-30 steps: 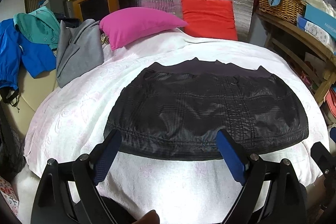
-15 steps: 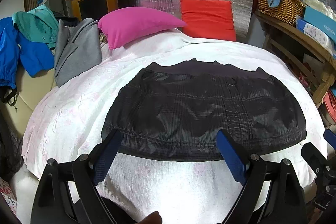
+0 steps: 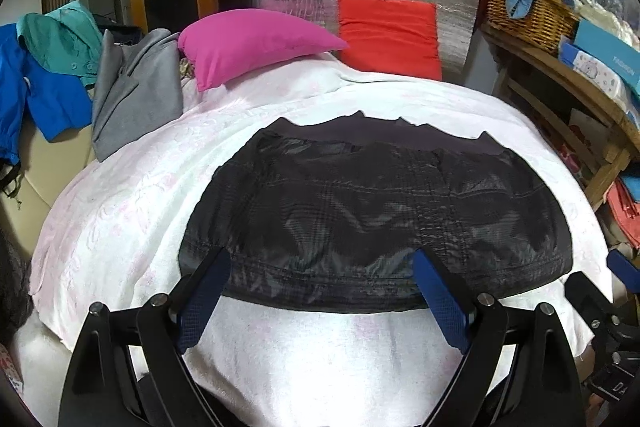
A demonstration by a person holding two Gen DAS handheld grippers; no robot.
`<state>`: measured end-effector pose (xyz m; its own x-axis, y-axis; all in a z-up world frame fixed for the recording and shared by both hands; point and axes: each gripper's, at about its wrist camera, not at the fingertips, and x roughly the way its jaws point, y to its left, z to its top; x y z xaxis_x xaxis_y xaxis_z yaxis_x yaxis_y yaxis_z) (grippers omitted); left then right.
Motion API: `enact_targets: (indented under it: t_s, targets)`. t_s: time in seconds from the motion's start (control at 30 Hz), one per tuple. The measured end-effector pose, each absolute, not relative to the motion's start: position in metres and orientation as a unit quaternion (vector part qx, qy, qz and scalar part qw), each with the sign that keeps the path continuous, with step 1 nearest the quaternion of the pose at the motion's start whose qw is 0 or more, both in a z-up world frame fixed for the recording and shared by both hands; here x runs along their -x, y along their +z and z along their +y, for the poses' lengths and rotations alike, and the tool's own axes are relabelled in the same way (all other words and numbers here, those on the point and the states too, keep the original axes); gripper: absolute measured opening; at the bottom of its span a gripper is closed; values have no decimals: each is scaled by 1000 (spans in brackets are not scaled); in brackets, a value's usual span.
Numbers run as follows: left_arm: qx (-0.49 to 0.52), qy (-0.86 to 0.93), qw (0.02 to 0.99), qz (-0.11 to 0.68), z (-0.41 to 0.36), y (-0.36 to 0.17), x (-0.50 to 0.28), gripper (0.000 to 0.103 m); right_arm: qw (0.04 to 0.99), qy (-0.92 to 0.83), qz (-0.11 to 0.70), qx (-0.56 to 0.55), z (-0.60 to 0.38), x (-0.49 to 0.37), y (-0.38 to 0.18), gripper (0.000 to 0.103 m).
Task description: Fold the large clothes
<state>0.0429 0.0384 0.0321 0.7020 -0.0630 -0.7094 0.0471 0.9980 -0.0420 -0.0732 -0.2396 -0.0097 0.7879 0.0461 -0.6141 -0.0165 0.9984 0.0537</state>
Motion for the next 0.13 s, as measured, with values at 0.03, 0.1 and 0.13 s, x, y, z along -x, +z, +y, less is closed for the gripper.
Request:
enact_targets:
  t_s: [0.03,0.1,0.13]
  targets:
    - [13,-35,924,381,39,33,-43,93,945,16,325,-23,-239,73,-9,102]
    - [17,-38,927,373,39,35,-43,93,945,16,326,-23,-240,72,-10,102]
    - [16,-38,926,375,38,35,-45,93,944,15,327,-24,-240,71,-10,102]
